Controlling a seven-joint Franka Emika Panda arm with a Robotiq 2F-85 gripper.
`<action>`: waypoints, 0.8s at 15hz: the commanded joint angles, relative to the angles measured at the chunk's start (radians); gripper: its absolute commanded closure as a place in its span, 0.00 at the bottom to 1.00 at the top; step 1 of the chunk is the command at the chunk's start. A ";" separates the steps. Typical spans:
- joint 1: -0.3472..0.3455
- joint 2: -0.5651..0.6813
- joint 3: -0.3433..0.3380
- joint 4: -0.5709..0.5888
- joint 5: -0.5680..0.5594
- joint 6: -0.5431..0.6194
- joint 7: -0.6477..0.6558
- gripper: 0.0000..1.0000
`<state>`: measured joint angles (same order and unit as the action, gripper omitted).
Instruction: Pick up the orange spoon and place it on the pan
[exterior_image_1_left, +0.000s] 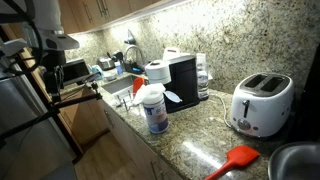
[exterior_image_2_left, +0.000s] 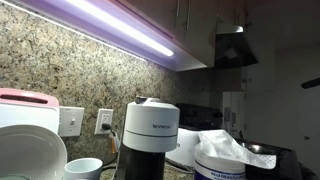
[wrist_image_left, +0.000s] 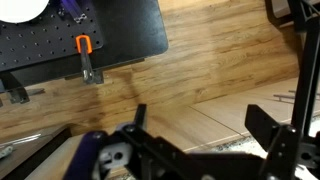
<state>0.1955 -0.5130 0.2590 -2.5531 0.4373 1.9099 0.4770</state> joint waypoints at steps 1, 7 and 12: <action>-0.005 -0.001 0.003 0.002 0.001 -0.004 -0.001 0.00; -0.061 0.173 -0.041 0.181 0.079 0.249 0.014 0.00; -0.074 0.353 -0.118 0.343 0.203 0.434 -0.004 0.00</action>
<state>0.1330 -0.2774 0.1781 -2.3172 0.5743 2.3005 0.4780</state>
